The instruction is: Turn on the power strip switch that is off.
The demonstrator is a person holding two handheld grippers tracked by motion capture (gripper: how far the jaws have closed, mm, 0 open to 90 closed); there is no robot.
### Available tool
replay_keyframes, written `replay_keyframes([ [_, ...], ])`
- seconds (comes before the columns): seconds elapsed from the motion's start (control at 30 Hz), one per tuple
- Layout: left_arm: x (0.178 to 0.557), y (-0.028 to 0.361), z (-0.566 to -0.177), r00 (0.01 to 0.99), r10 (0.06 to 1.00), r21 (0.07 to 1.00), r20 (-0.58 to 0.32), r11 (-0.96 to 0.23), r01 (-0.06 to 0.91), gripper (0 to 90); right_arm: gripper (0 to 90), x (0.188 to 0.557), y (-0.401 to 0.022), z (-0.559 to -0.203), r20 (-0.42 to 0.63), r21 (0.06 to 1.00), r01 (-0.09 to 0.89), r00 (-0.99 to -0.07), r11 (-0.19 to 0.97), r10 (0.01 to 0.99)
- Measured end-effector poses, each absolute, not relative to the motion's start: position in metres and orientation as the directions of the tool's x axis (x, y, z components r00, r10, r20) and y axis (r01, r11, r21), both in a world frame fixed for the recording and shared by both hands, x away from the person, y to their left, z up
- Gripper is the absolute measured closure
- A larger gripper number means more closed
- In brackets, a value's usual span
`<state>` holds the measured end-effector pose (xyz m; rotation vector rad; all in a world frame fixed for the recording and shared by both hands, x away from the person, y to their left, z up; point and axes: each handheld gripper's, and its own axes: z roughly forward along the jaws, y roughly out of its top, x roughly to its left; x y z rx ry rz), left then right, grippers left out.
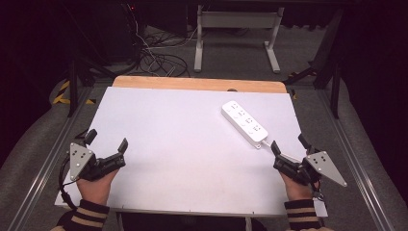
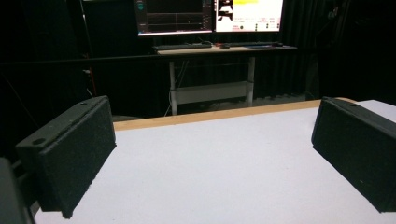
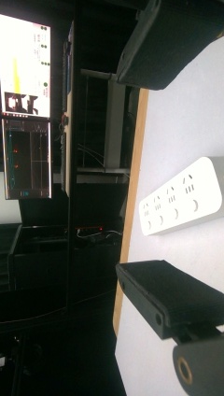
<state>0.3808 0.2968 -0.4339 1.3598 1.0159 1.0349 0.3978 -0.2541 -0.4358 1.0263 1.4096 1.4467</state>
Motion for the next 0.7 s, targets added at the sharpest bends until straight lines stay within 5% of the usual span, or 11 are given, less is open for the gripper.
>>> replay_keyframes([
  [0.7,0.3809,0.2970,-0.4342,0.254,0.967,0.999,0.030,-0.036,0.021,0.2,8.0,0.3992,-0.2514,-0.4380,-0.015,1.000,-0.014,-0.287,0.011,0.958],
])
